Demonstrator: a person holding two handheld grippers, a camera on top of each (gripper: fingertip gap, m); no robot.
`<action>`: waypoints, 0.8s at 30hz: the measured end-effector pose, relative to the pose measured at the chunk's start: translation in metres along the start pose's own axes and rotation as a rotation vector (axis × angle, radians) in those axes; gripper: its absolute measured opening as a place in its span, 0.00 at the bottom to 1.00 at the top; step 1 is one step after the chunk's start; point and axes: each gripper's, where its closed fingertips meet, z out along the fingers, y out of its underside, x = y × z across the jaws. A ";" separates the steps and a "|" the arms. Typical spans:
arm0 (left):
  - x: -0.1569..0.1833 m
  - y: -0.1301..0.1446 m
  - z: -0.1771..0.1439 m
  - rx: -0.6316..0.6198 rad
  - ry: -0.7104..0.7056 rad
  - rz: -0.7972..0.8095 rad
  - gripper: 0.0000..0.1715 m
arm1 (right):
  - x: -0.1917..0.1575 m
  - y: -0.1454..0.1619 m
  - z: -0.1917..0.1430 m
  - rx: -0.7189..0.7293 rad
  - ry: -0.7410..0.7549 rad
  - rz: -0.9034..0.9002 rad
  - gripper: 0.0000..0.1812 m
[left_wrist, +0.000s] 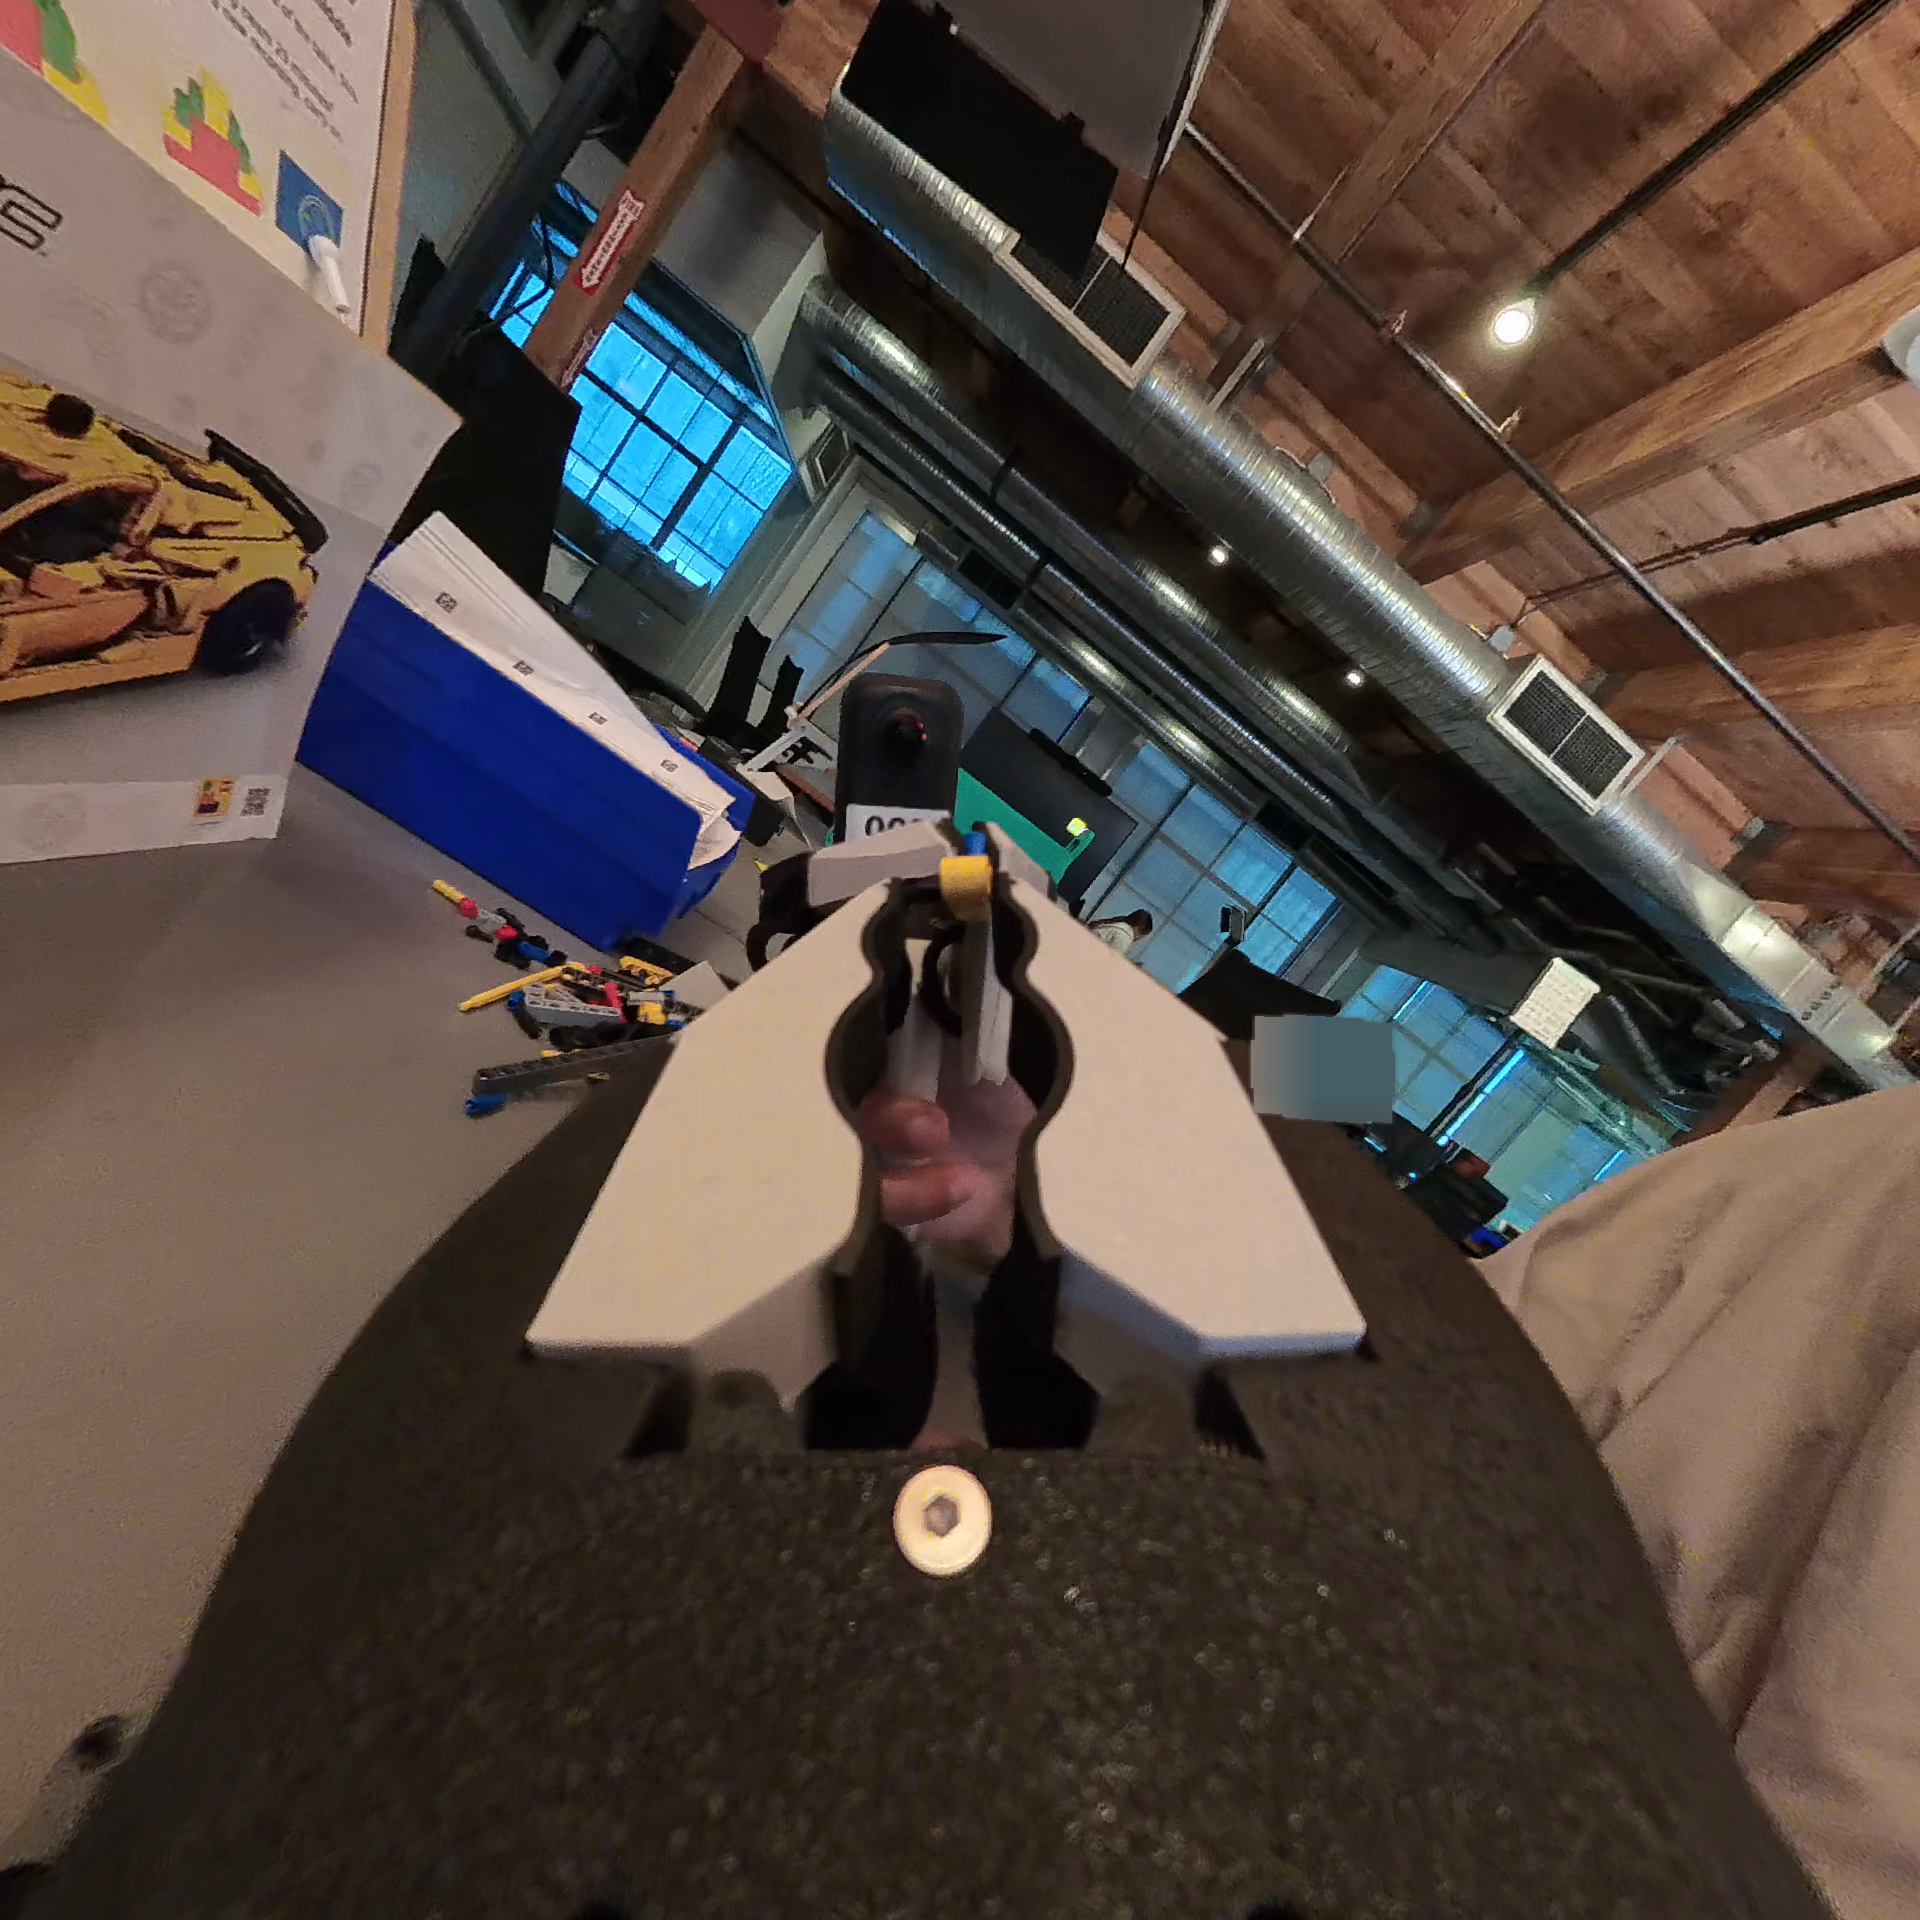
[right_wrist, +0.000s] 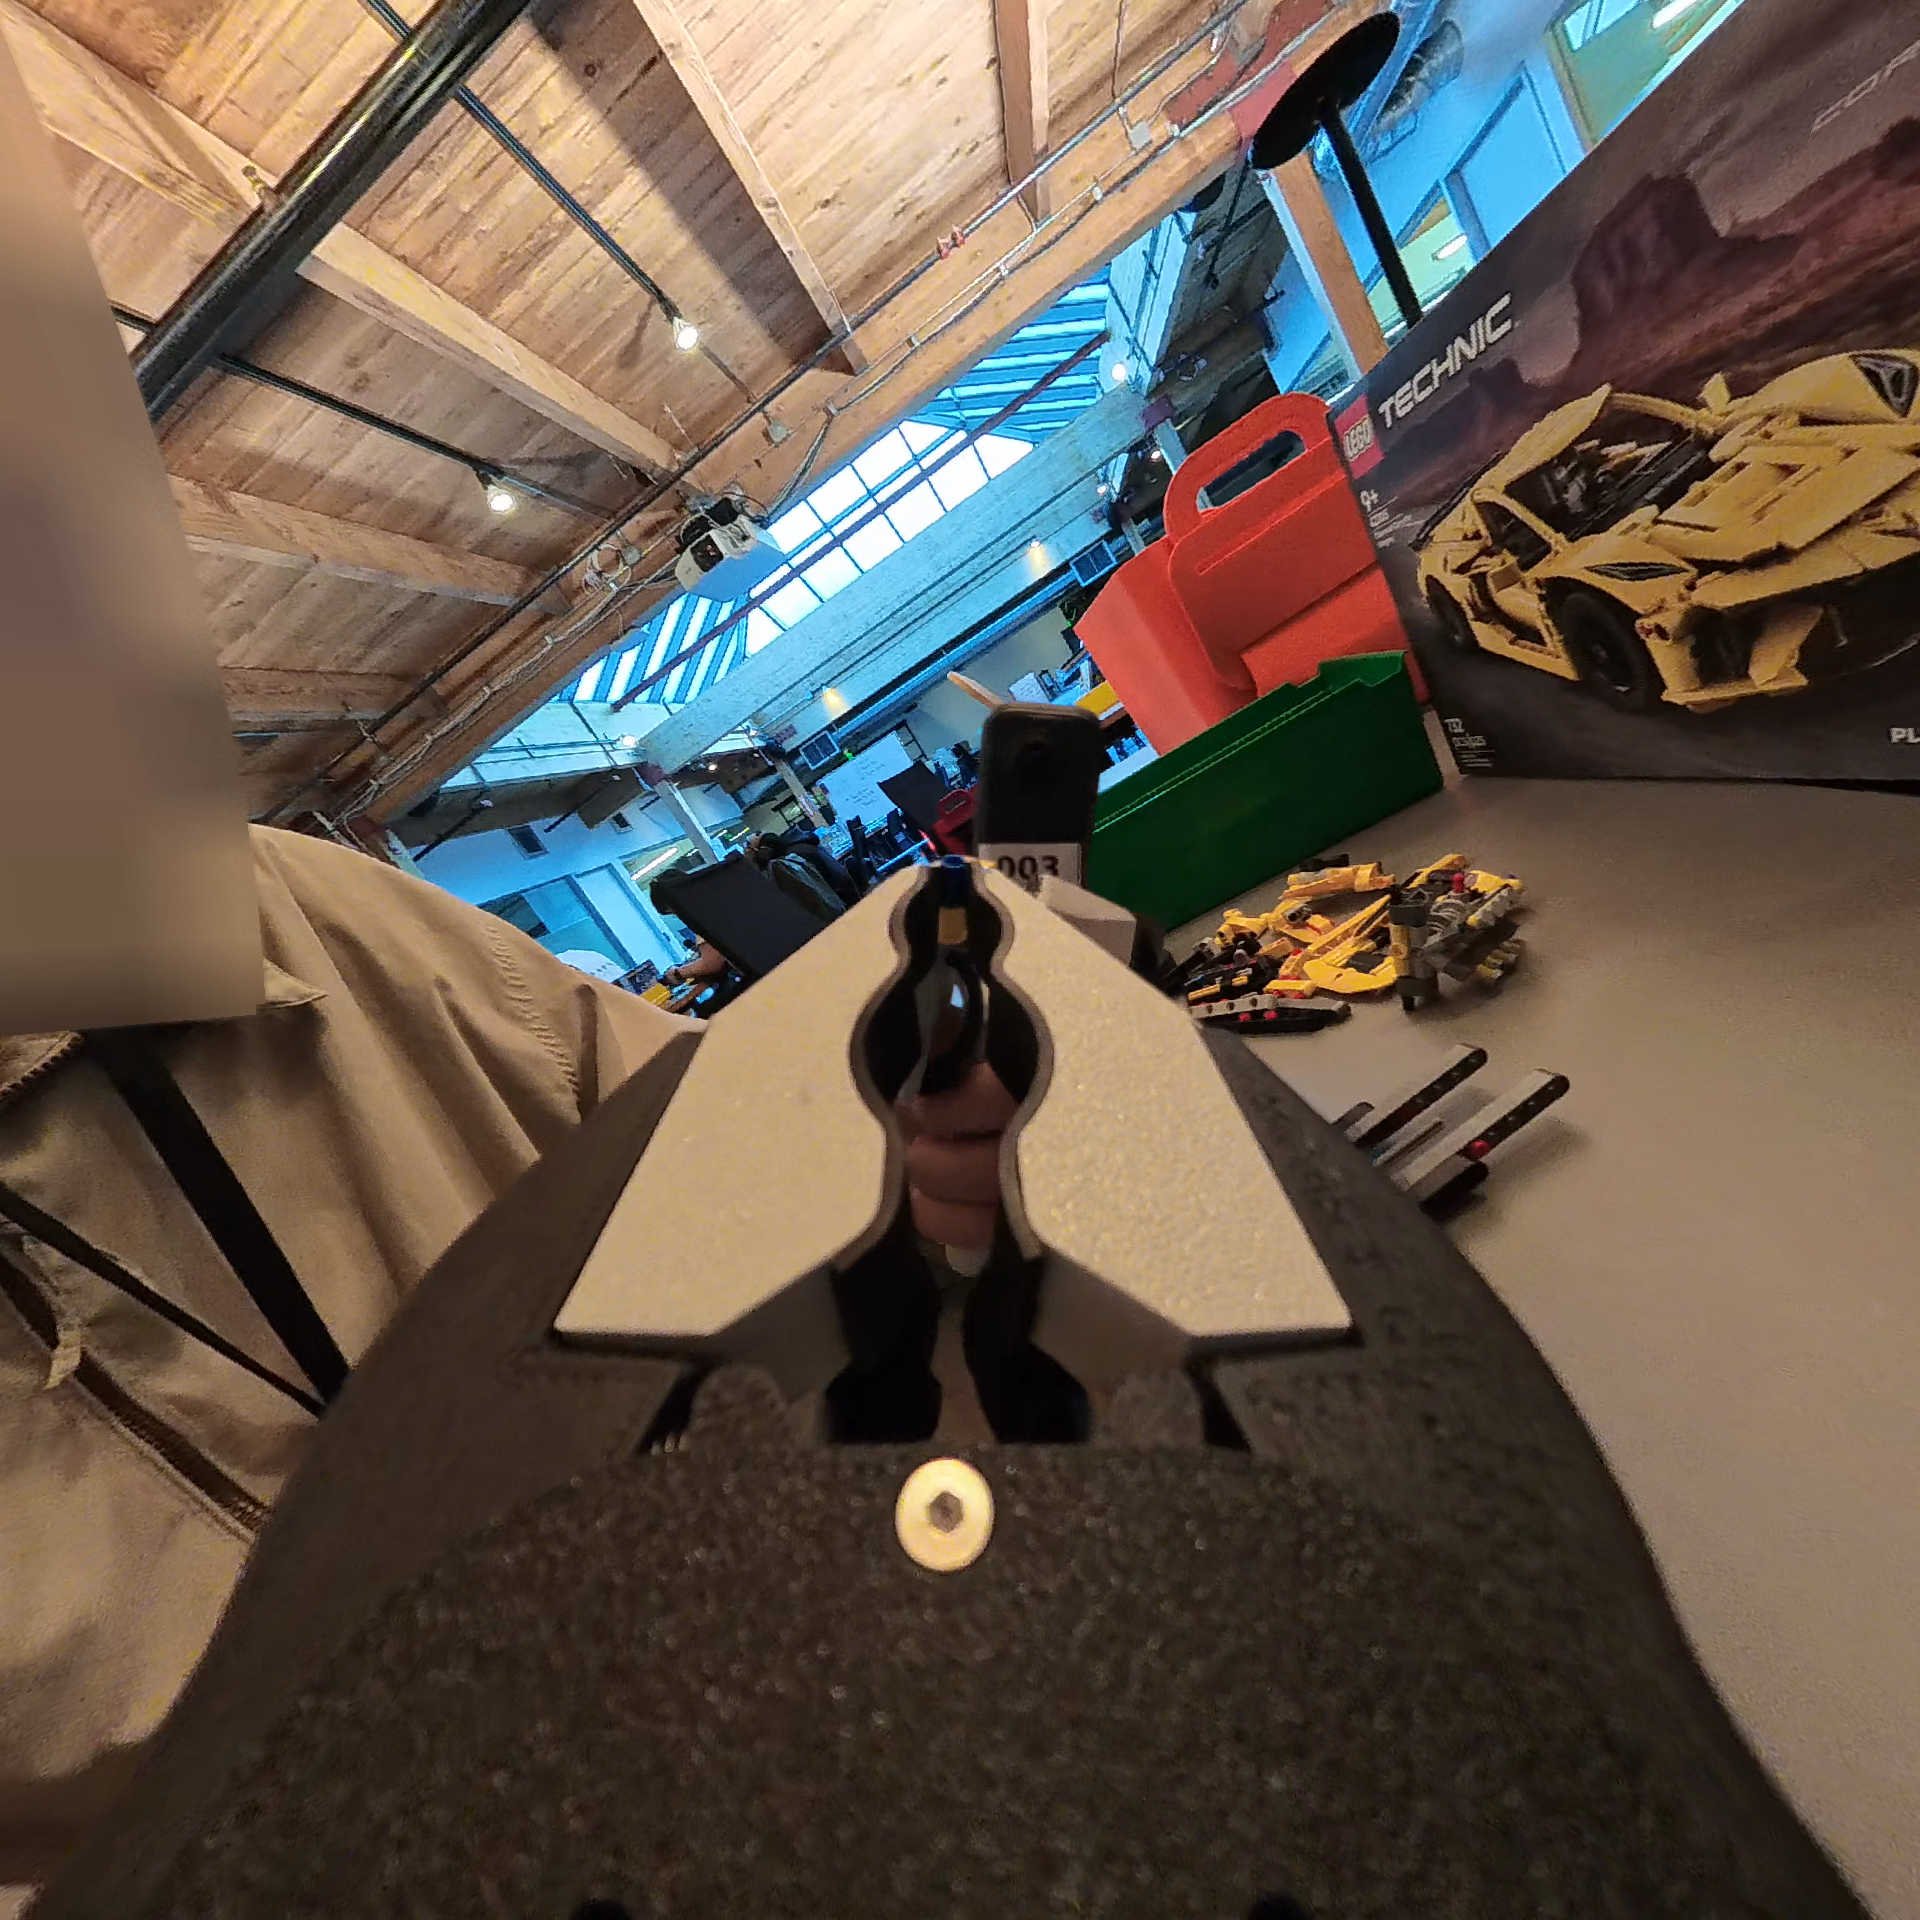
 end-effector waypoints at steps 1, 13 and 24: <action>-0.002 0.001 0.000 -0.009 -0.018 0.024 0.09 | 0.002 0.000 0.000 0.003 0.013 0.006 0.02; -0.021 0.040 -0.003 -0.337 -0.202 0.290 0.09 | 0.001 -0.094 -0.066 0.531 0.002 0.135 0.01; -0.058 0.038 -0.012 -0.373 -0.408 0.489 0.09 | 0.082 0.015 -0.260 -0.668 1.234 -0.110 0.02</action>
